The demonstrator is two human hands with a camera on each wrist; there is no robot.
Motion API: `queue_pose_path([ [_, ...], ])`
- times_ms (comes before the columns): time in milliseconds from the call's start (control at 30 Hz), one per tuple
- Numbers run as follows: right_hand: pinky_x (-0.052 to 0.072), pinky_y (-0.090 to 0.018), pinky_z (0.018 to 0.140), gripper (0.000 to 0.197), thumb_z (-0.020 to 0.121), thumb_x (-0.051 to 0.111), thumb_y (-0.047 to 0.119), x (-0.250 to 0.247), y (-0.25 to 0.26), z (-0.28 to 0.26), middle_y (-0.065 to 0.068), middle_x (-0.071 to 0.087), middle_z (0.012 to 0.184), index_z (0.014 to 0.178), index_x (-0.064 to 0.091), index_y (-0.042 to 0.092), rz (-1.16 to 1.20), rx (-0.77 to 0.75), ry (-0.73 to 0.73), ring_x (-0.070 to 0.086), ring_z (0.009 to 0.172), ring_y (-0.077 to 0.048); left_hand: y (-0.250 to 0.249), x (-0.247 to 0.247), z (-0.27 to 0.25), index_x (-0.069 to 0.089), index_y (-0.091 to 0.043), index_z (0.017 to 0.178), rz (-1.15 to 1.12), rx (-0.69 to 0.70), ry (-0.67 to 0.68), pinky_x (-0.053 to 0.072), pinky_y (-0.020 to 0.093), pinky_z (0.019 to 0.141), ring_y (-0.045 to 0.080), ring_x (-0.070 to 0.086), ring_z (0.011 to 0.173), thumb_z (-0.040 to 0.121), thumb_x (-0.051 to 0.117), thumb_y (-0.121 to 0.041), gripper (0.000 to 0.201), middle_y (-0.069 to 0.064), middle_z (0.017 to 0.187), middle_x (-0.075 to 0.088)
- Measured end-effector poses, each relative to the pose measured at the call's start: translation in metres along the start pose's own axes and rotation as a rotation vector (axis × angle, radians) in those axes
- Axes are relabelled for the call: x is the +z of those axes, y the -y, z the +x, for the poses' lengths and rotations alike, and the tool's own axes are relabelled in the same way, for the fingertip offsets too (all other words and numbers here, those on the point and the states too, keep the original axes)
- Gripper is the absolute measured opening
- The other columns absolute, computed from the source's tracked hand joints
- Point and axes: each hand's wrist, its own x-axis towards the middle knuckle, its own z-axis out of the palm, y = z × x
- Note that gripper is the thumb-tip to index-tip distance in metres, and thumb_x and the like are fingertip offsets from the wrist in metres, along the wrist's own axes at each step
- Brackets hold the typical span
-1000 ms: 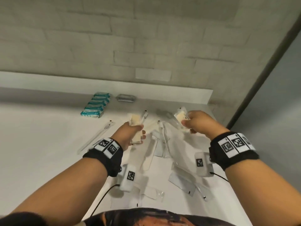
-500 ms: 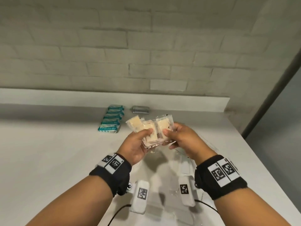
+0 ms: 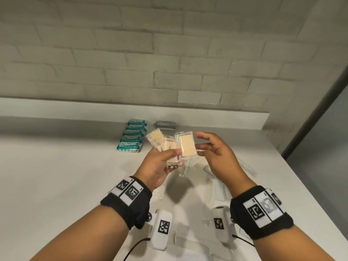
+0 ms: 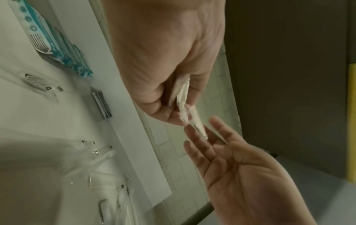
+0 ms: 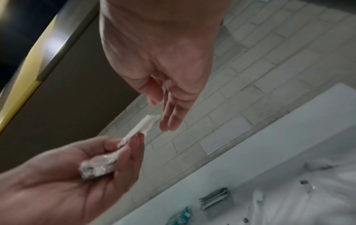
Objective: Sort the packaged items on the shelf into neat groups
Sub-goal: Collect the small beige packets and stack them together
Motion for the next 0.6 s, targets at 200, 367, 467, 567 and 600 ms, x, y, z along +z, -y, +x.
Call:
queue_pose_path([
  [200, 0.055, -0.024, 0.054, 0.028, 0.087, 0.067, 0.009, 0.007, 0.003, 0.001, -0.014, 0.065, 0.086, 0.112, 0.054, 0.009, 0.320, 0.327, -0.050, 0.067, 0.060, -0.015, 0.006, 0.015, -0.006, 0.057, 0.000, 0.120, 0.004, 0.101, 0.018, 0.056, 0.030, 0.066, 0.022, 0.071, 0.076, 0.087, 0.053, 0.011, 0.035, 0.010, 0.089, 0.073],
  [367, 0.054, -0.029, 0.053, 0.014, 0.093, 0.060, 0.010, -0.005, 0.002, 0.004, -0.014, 0.067, 0.077, 0.085, 0.049, 0.010, 0.348, 0.397, 0.018, 0.071, 0.063, -0.023, 0.006, 0.014, -0.006, 0.056, -0.010, 0.107, 0.014, 0.144, -0.071, 0.056, 0.036, 0.072, 0.020, 0.069, 0.077, 0.092, 0.056, -0.002, 0.017, 0.009, 0.088, 0.068],
  [467, 0.054, -0.029, 0.051, 0.013, 0.093, 0.056, 0.002, -0.019, 0.006, 0.008, -0.014, 0.065, 0.077, 0.086, 0.049, 0.009, 0.293, 0.407, 0.078, 0.071, 0.065, -0.025, 0.003, 0.008, -0.001, 0.053, -0.011, 0.112, 0.047, 0.194, -0.155, 0.054, 0.037, 0.076, 0.023, 0.065, 0.086, 0.091, 0.060, -0.011, 0.022, 0.008, 0.096, 0.062],
  [567, 0.051, -0.024, 0.046, 0.014, 0.086, 0.062, -0.006, -0.028, 0.010, 0.013, -0.012, 0.060, 0.070, 0.081, 0.056, 0.006, 0.182, 0.374, 0.163, 0.065, 0.054, -0.019, 0.002, 0.008, -0.001, 0.052, -0.009, 0.113, 0.164, 0.189, -0.063, 0.052, 0.033, 0.070, 0.020, 0.064, 0.082, 0.086, 0.067, -0.007, 0.031, 0.005, 0.091, 0.062],
  [600, 0.051, -0.023, 0.047, 0.012, 0.085, 0.064, -0.007, -0.029, 0.011, 0.015, -0.011, 0.061, 0.067, 0.080, 0.059, 0.004, 0.160, 0.353, 0.167, 0.064, 0.052, -0.017, 0.002, 0.011, -0.003, 0.053, -0.010, 0.110, 0.221, 0.176, -0.017, 0.051, 0.032, 0.067, 0.018, 0.064, 0.078, 0.083, 0.069, -0.004, 0.032, 0.004, 0.087, 0.062],
])
